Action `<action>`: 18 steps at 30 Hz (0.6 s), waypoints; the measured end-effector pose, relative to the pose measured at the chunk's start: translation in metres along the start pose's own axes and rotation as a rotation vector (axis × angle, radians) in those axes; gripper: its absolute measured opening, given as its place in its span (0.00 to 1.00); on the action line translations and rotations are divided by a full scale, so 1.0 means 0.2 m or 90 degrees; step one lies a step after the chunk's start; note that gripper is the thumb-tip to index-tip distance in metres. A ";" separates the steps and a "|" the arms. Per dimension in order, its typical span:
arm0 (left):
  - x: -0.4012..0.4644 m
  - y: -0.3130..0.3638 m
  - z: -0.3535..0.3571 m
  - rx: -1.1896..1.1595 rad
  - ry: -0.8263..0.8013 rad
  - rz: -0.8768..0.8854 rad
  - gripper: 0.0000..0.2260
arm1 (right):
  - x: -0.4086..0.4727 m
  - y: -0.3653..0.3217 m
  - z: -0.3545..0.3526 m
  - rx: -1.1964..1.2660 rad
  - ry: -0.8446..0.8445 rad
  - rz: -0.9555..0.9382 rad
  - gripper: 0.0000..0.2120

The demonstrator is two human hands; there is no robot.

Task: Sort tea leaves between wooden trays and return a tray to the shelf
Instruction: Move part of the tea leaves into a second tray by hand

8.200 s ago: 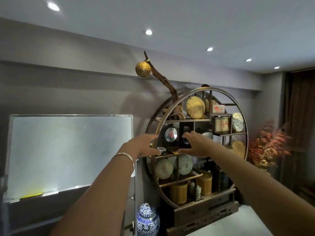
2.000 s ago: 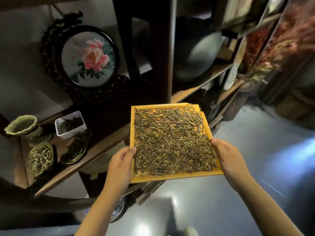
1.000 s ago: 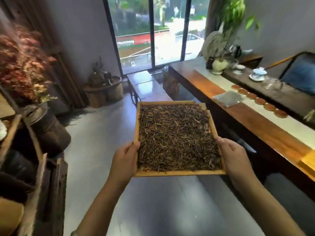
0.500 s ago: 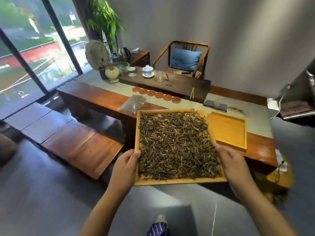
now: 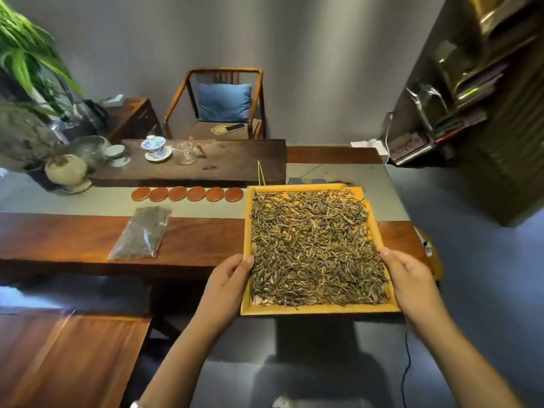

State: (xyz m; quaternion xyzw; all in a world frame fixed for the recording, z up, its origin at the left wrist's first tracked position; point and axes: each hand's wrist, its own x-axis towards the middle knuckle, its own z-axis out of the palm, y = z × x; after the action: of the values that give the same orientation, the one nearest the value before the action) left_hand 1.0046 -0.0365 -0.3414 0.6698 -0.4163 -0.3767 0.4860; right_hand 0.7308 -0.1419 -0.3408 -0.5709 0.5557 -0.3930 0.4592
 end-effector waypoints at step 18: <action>0.49 -0.15 0.23 -0.171 -0.149 -0.131 0.15 | 0.43 0.20 -0.03 -0.057 -0.041 0.007 0.19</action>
State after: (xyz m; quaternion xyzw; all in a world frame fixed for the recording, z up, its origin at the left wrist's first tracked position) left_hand 1.0048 -0.1366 -0.3904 0.5898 -0.3449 -0.5518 0.4783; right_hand 0.7214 -0.2261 -0.3825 -0.6000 0.5607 -0.3468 0.4531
